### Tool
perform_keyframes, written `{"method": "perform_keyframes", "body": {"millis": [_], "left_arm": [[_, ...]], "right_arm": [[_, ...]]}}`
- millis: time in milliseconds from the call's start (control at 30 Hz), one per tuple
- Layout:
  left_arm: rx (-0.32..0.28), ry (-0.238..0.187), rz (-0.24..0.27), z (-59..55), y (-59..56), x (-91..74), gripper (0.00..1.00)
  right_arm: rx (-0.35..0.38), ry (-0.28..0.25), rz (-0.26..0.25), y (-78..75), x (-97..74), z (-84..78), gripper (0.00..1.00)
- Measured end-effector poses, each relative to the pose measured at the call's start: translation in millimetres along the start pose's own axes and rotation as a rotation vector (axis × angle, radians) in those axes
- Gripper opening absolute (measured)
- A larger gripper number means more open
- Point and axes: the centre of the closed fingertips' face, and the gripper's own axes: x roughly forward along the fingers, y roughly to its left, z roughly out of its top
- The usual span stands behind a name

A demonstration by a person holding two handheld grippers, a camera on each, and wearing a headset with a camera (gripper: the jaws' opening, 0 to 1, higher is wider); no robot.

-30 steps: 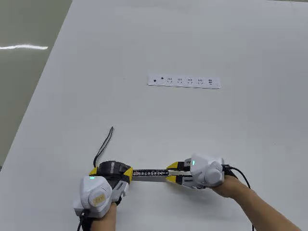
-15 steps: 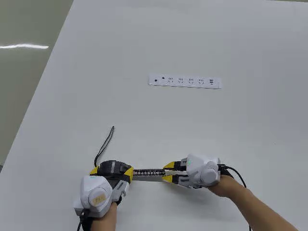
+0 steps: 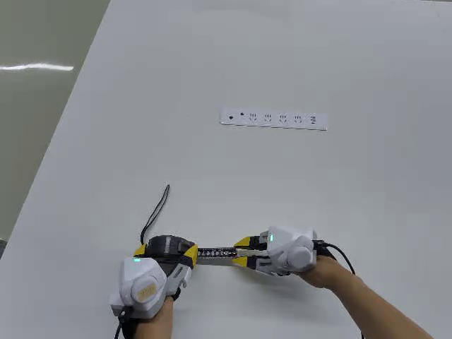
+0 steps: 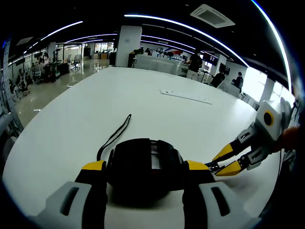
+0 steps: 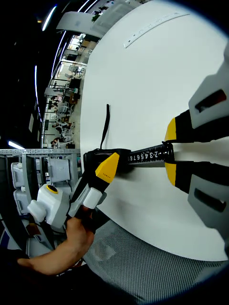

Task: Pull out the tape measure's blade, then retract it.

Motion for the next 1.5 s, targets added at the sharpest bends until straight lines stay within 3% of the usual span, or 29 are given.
{"method": "perform_keyframes", "body": {"millis": [1500], "left_arm": [[-0.009, 0.006, -0.007, 0.5, 1.1, 0.9, 0.61]], "right_arm": [[-0.009, -0.033, 0.038, 8.8, 45.1, 27.7, 0.12]]}}
